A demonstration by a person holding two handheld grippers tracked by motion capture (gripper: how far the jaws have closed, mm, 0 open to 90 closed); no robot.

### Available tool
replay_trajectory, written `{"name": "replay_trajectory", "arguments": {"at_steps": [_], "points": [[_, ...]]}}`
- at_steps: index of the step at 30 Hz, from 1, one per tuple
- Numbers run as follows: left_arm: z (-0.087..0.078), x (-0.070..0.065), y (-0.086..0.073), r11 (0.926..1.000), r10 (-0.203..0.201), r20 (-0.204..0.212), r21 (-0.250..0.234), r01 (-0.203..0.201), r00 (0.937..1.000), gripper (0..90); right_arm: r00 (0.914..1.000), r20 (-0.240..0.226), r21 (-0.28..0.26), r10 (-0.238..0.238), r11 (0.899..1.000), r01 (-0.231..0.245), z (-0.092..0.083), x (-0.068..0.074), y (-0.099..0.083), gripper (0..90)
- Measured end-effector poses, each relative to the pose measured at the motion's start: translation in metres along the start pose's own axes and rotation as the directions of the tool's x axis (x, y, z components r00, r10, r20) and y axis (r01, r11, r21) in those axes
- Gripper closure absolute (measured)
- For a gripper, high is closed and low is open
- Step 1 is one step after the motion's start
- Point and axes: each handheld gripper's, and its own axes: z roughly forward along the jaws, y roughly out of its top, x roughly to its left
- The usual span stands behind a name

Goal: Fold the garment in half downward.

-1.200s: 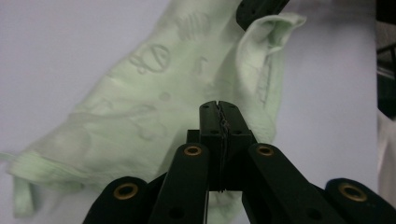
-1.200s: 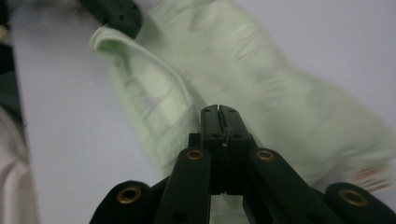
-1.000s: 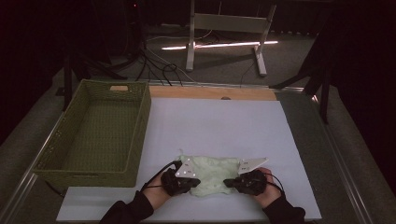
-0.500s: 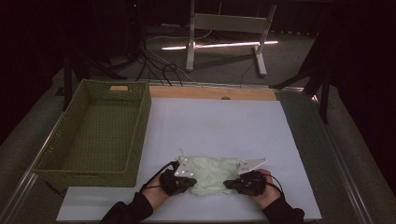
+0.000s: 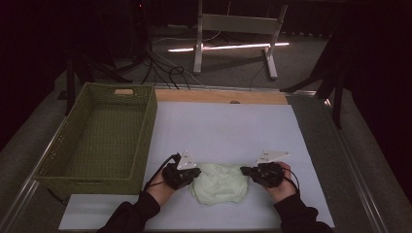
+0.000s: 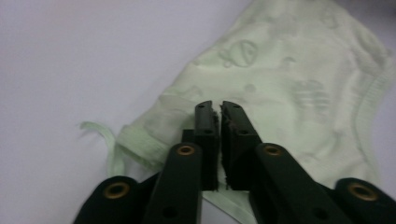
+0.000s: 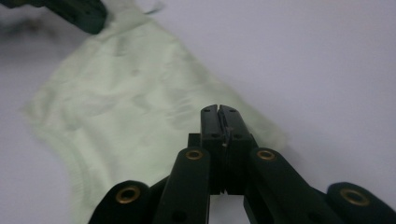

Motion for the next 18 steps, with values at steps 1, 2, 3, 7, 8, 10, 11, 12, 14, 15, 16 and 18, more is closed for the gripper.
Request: {"name": "replay_trajectory", "arguments": {"at_steps": [1,2,3,7,8,10,11,12,14,15,16,18], "points": [[0.002,0.002,0.000,0.9999,0.005,-0.019,0.011,-0.005,0.9998,87.2,0.9999,0.016,0.005,0.000,1.000,0.000,0.002,-0.003,0.000,89.5],[0.005,0.004,0.000,0.9998,0.007,-0.027,0.020,-0.006,0.9996,88.6,0.9995,0.032,0.014,0.001,1.000,-0.001,0.005,-0.005,0.000,89.5],[0.007,0.007,0.000,0.9997,0.002,-0.033,0.026,-0.001,0.9995,88.8,0.9994,0.034,0.016,0.011,1.000,-0.012,0.007,-0.008,-0.001,89.5],[0.013,0.018,0.000,0.9989,-0.020,-0.046,0.042,0.022,0.9988,90.0,0.9978,0.058,0.041,0.032,0.999,-0.035,0.016,-0.016,-0.004,89.6],[0.014,0.019,0.000,0.9986,-0.025,-0.050,0.046,0.027,0.9984,90.0,0.9977,0.059,0.045,0.031,0.998,-0.034,0.017,-0.017,-0.005,89.6],[0.015,0.020,0.000,0.9987,-0.021,-0.062,0.046,0.024,0.9978,90.0,0.9973,0.067,0.055,0.030,0.998,-0.034,0.020,-0.019,-0.006,89.6],[0.015,0.021,0.000,0.9986,-0.013,-0.070,0.050,0.016,0.9974,90.0,0.9967,0.075,0.060,0.032,0.997,-0.037,0.021,-0.019,-0.007,89.6],[0.015,0.022,0.000,0.9986,-0.021,-0.068,0.047,0.024,0.9974,90.0,0.9963,0.080,0.063,0.032,0.997,-0.037,0.022,-0.020,-0.007,89.6],[0.014,0.023,-0.001,0.9977,-0.027,-0.066,0.061,0.031,0.9974,90.0,0.9953,0.088,0.064,0.040,0.997,-0.046,0.022,-0.021,-0.009,89.7],[0.014,0.023,-0.002,0.9976,-0.026,-0.066,0.062,0.030,0.9975,90.0,0.9955,0.087,0.064,0.037,0.997,-0.043,0.022,-0.022,-0.009,89.7],[0.013,0.024,-0.002,0.9974,-0.024,-0.064,0.067,0.028,0.9977,90.0,0.9952,0.089,0.063,0.040,0.997,-0.046,0.022,-0.021,-0.009,89.7],[0.013,0.023,-0.003,0.9968,-0.026,-0.065,0.074,0.031,0.9976,90.0,0.9957,0.083,0.064,0.039,0.997,-0.045,0.021,-0.022,-0.010,89.7]]}}
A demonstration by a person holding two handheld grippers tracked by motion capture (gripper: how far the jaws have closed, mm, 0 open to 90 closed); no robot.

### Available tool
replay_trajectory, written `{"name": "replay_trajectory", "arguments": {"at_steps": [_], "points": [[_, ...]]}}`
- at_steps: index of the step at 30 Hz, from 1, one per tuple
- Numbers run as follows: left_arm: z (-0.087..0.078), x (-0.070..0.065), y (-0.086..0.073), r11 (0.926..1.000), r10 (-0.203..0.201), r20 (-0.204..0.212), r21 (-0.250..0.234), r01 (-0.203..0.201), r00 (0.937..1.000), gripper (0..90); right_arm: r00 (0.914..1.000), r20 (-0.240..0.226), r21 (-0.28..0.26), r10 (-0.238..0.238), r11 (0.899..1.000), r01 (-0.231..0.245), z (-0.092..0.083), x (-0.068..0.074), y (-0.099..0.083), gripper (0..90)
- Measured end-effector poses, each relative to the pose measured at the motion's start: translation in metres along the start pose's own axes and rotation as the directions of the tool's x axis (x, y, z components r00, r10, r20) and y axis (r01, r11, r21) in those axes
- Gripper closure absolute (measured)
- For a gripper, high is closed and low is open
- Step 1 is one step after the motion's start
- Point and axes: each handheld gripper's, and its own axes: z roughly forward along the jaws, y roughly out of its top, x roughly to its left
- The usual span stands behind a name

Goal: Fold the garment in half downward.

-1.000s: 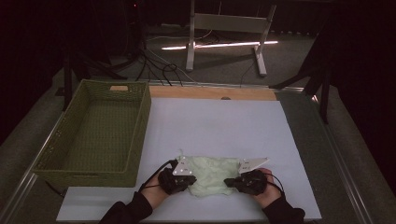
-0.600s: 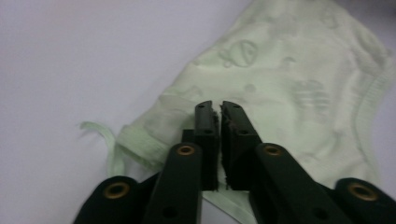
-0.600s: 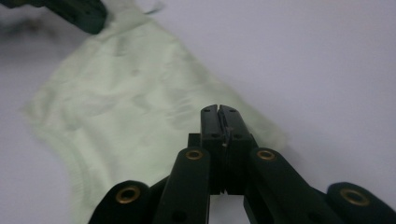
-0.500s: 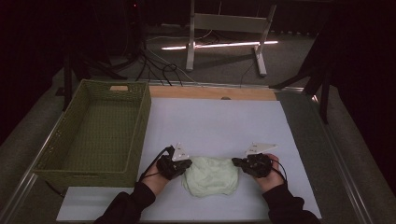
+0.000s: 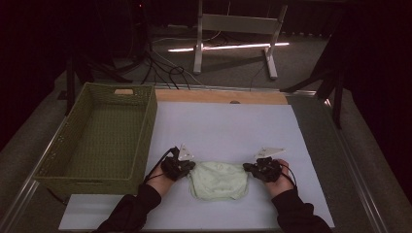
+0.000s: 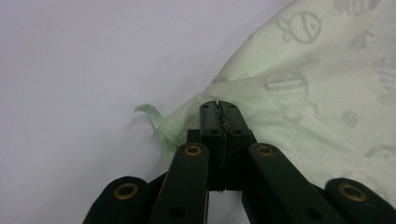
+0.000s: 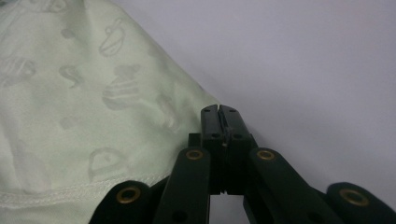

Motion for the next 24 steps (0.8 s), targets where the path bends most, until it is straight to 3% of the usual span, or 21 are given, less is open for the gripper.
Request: {"name": "replay_trajectory", "arguments": {"at_steps": [10,16,18,22,24], "points": [[-0.0012,-0.0002,-0.0005,0.9990,0.012,0.006,0.043,-0.013,0.9999,90.0,0.9998,0.022,0.024,0.001,1.000,-0.001,-0.0001,0.0001,-0.0002,90.0],[-0.0015,0.0017,-0.0003,0.9988,-0.002,0.013,0.050,0.002,0.9999,90.0,0.9997,0.026,0.026,0.001,1.000,-0.002,-0.0006,0.0007,-0.0008,90.0],[-0.0014,0.0013,-0.0010,0.9991,0.008,0.012,0.043,-0.009,0.9999,90.0,0.9995,0.030,0.027,-0.005,1.000,0.004,-0.0004,0.0011,-0.0007,90.0],[-0.0027,0.0016,-0.0031,0.9998,-0.012,0.022,0.013,0.012,0.9997,89.3,0.9998,0.018,0.018,0.004,1.000,-0.004,-0.0005,-0.0004,-0.0006,89.9],[-0.0062,0.0000,-0.0020,0.9998,-0.013,0.029,-0.011,0.013,0.9995,80.7,0.9998,0.013,0.004,0.012,1.000,-0.012,-0.0019,-0.0012,0.0004,89.8]]}}
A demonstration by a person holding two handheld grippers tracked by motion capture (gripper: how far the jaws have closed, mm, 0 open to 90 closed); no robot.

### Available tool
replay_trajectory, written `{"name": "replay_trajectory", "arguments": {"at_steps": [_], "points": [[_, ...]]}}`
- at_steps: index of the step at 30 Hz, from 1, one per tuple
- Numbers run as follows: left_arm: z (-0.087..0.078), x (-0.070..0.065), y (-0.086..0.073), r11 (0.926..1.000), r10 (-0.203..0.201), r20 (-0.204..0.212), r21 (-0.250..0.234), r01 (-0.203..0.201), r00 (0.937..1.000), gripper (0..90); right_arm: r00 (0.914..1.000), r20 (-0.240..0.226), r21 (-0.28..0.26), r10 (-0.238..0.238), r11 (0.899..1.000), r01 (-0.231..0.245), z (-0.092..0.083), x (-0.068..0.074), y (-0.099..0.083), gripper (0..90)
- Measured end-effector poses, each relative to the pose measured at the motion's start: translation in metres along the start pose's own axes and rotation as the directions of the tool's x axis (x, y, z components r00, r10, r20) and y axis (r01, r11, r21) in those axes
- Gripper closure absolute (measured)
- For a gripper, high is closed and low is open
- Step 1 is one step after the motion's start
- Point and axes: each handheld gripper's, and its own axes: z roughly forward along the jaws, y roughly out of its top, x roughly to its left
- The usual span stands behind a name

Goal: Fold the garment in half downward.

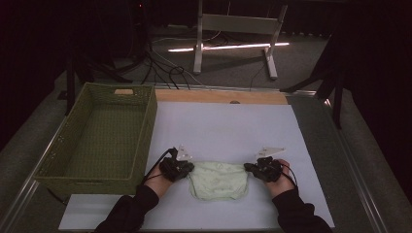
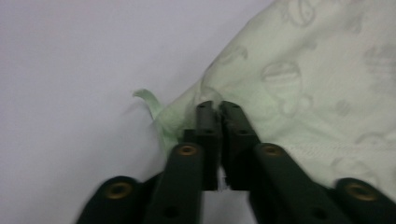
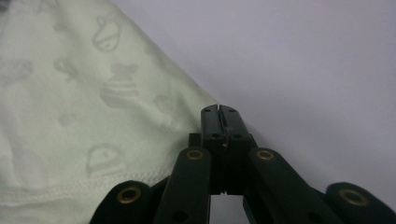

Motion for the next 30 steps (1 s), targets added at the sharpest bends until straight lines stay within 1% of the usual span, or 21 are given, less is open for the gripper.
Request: {"name": "replay_trajectory", "arguments": {"at_steps": [2,3,5,6,8,10,11,12,13,15,18,20,22,23,24,25,26,30], "points": [[-0.004,-0.003,0.002,0.9998,0.008,0.000,-0.019,-0.008,1.0000,72.9,1.0000,0.001,-0.012,0.002,1.000,-0.002,-0.003,0.000,0.003,89.5],[-0.005,-0.005,0.003,0.9997,0.011,-0.001,-0.024,-0.011,0.9999,69.4,1.0000,0.004,-0.024,0.005,1.000,-0.005,-0.005,0.001,0.005,86.6],[-0.009,-0.008,0.005,0.9994,0.018,-0.014,-0.029,-0.019,0.9997,61.3,1.0000,-0.004,-0.039,0.001,0.999,-0.001,-0.009,0.002,0.010,78.7],[-0.010,-0.009,0.005,0.9993,0.017,-0.014,-0.032,-0.018,0.9997,59.8,1.0000,-0.008,-0.052,-0.001,0.999,0.000,-0.010,0.003,0.012,75.9],[-0.013,-0.012,0.006,0.9991,0.009,-0.016,-0.041,-0.010,0.9998,52.7,0.9999,-0.015,-0.072,0.006,0.997,-0.007,-0.012,0.005,0.017,66.5],[-0.016,-0.014,0.006,0.9988,0.007,-0.020,-0.048,-0.008,0.9998,47.5,0.9997,-0.022,-0.085,0.008,0.996,-0.010,-0.013,0.007,0.020,61.7],[-0.018,-0.015,0.006,0.9984,0.002,-0.015,-0.057,-0.003,0.9999,45.1,0.9998,-0.021,-0.090,0.004,0.996,-0.005,-0.014,0.007,0.022,56.7],[-0.020,-0.016,0.006,0.9981,-0.005,-0.014,-0.062,0.004,0.9999,43.1,0.9997,-0.024,-0.101,0.011,0.995,-0.013,-0.014,0.009,0.023,53.9],[-0.021,-0.016,0.007,0.9979,-0.009,-0.018,-0.064,0.008,0.9998,40.0,0.9994,-0.030,-0.104,0.017,0.994,-0.020,-0.013,0.009,0.025,52.1],[-0.025,-0.016,0.006,0.9971,-0.017,-0.011,-0.074,0.016,0.9998,34.7,0.9985,-0.046,-0.115,0.029,0.993,-0.035,-0.013,0.010,0.028,43.9],[-0.029,-0.017,0.004,0.9970,-0.017,-0.018,-0.076,0.015,0.9997,28.0,0.9982,-0.055,-0.126,0.025,0.992,-0.031,-0.011,0.012,0.031,32.8],[-0.033,-0.017,0.003,0.9961,-0.026,-0.015,-0.085,0.024,0.9996,22.6,0.9967,-0.075,-0.129,0.032,0.991,-0.042,-0.008,0.014,0.035,24.8],[-0.036,-0.017,0.002,0.9957,-0.029,-0.027,-0.089,0.027,0.9992,15.8,0.9960,-0.088,-0.132,0.016,0.991,-0.028,-0.006,0.016,0.038,20.3],[-0.038,-0.017,0.001,0.9952,-0.025,-0.015,-0.095,0.023,0.9996,15.3,0.9948,-0.100,-0.133,0.016,0.991,-0.029,-0.004,0.018,0.040,16.4],[-0.039,-0.016,0.000,0.9950,-0.022,-0.011,-0.097,0.021,0.9997,12.4,0.9937,-0.112,-0.129,-0.001,0.992,-0.013,-0.003,0.020,0.042,12.8],[-0.041,-0.017,0.000,0.9951,-0.015,-0.006,-0.098,0.015,0.9999,6.3,0.9923,-0.124,-0.133,-0.007,0.991,-0.010,-0.002,0.021,0.044,13.7],[-0.042,-0.017,-0.001,0.9947,-0.012,0.001,-0.102,0.012,0.9999,4.9,0.9913,-0.132,-0.132,-0.001,0.991,-0.016,-0.001,0.023,0.046,13.2],[-0.048,-0.017,-0.001,0.9914,-0.024,0.011,-0.128,0.025,0.9997,4.1,0.9872,-0.159,-0.128,-0.012,0.992,-0.008,0.005,0.030,0.056,13.1]]}}
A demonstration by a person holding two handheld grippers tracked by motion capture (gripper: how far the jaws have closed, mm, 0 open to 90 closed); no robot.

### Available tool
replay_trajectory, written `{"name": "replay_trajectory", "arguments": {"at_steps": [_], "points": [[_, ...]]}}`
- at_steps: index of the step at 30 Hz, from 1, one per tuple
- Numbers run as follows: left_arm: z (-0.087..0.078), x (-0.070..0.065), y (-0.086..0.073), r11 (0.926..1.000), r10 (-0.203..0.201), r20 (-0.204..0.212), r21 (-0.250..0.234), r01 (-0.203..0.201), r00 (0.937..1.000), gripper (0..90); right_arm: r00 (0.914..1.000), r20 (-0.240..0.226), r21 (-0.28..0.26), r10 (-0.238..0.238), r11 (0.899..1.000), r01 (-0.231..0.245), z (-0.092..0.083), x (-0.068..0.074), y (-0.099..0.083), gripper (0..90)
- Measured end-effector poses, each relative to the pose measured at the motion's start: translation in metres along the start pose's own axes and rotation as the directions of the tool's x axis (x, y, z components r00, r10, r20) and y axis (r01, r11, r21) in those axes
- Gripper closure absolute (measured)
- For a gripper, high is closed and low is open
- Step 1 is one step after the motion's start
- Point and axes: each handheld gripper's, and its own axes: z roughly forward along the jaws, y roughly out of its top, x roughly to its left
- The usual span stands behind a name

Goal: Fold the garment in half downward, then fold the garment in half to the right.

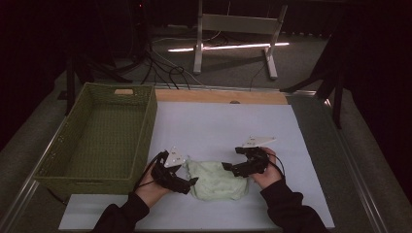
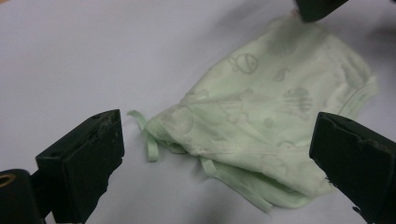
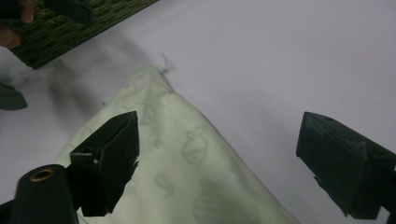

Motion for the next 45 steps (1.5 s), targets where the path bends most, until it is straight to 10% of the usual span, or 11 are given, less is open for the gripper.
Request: {"name": "replay_trajectory", "arguments": {"at_steps": [33,45], "points": [[-0.011,-0.016,-0.021,0.9996,-0.027,0.009,0.004,0.027,0.9996,3.6,0.9867,-0.131,0.085,-0.096,0.991,0.108,0.065,0.034,0.041,14.1],[-0.009,-0.014,-0.033,0.9975,-0.070,-0.004,0.011,0.070,0.9975,3.5,0.9904,-0.105,0.156,-0.090,0.982,0.105,0.099,0.043,0.056,18.4]]}}
